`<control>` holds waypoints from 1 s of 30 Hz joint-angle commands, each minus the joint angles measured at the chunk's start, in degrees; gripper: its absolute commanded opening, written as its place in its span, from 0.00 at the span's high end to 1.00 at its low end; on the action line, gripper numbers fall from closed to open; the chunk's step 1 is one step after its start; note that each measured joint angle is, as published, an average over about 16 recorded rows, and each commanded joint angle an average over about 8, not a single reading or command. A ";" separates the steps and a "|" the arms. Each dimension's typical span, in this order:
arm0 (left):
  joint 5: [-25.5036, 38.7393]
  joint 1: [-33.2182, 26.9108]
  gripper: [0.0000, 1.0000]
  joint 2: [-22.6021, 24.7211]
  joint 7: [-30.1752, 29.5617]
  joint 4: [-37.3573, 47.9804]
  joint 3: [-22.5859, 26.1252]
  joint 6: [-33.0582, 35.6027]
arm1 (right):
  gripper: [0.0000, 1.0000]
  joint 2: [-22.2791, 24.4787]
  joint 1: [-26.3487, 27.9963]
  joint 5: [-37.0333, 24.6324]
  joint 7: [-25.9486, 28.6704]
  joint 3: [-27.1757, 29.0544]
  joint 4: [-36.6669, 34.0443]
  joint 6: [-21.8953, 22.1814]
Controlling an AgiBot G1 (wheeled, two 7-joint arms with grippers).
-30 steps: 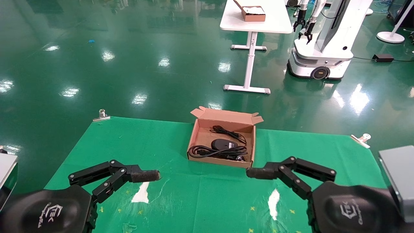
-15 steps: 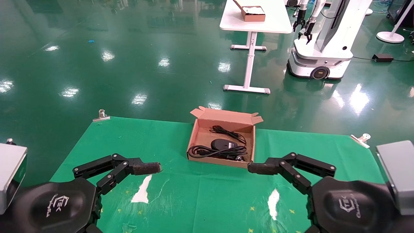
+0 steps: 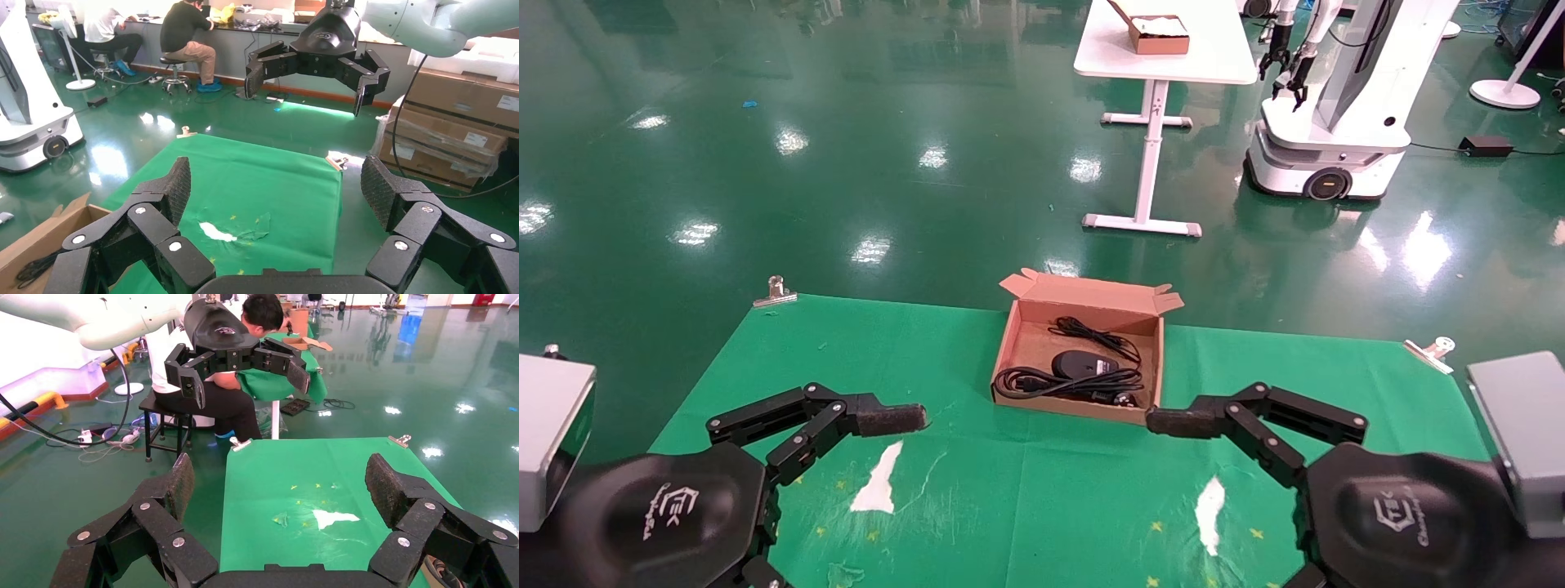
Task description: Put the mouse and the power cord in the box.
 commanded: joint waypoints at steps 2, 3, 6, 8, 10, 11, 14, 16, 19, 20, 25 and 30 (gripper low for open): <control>0.05 -0.03 0.00 0.04 0.01 0.06 0.02 -0.03 | 0.00 -0.01 0.02 -0.02 -0.01 -0.01 -0.03 0.01; 0.06 -0.04 0.00 0.05 0.01 0.07 0.02 -0.04 | 0.00 -0.01 0.02 -0.02 -0.02 -0.02 -0.03 0.01; 0.07 -0.06 0.00 0.07 0.02 0.10 0.03 -0.05 | 0.00 -0.02 0.03 -0.03 -0.02 -0.03 -0.05 0.02; 0.08 -0.06 0.00 0.08 0.03 0.11 0.04 -0.05 | 0.00 -0.03 0.04 -0.04 -0.02 -0.04 -0.05 0.02; 0.08 -0.07 0.00 0.09 0.04 0.12 0.05 -0.06 | 0.00 -0.04 0.04 -0.05 -0.02 -0.04 -0.06 0.03; 0.08 -0.08 0.00 0.09 0.04 0.13 0.06 -0.06 | 0.00 -0.04 0.05 -0.05 -0.02 -0.04 -0.06 0.04; 0.09 -0.09 0.00 0.10 0.05 0.14 0.07 -0.07 | 0.00 -0.05 0.06 -0.06 -0.02 -0.05 -0.08 0.05; 0.09 -0.09 0.00 0.11 0.06 0.15 0.07 -0.08 | 0.00 -0.05 0.06 -0.07 -0.03 -0.05 -0.08 0.06; 0.10 -0.10 0.00 0.12 0.07 0.16 0.09 -0.09 | 0.00 -0.05 0.07 -0.09 -0.03 -0.05 -0.10 0.06; 0.11 -0.10 0.00 0.12 0.07 0.17 0.09 -0.09 | 0.00 -0.05 0.08 -0.09 -0.03 -0.05 -0.10 0.07; 0.12 -0.12 0.00 0.14 0.09 0.19 0.10 -0.11 | 0.00 -0.05 0.09 -0.10 -0.03 -0.05 -0.12 0.07; 0.14 -0.14 0.00 0.15 0.09 0.20 0.11 -0.12 | 0.00 -0.05 0.10 -0.10 -0.03 -0.05 -0.12 0.08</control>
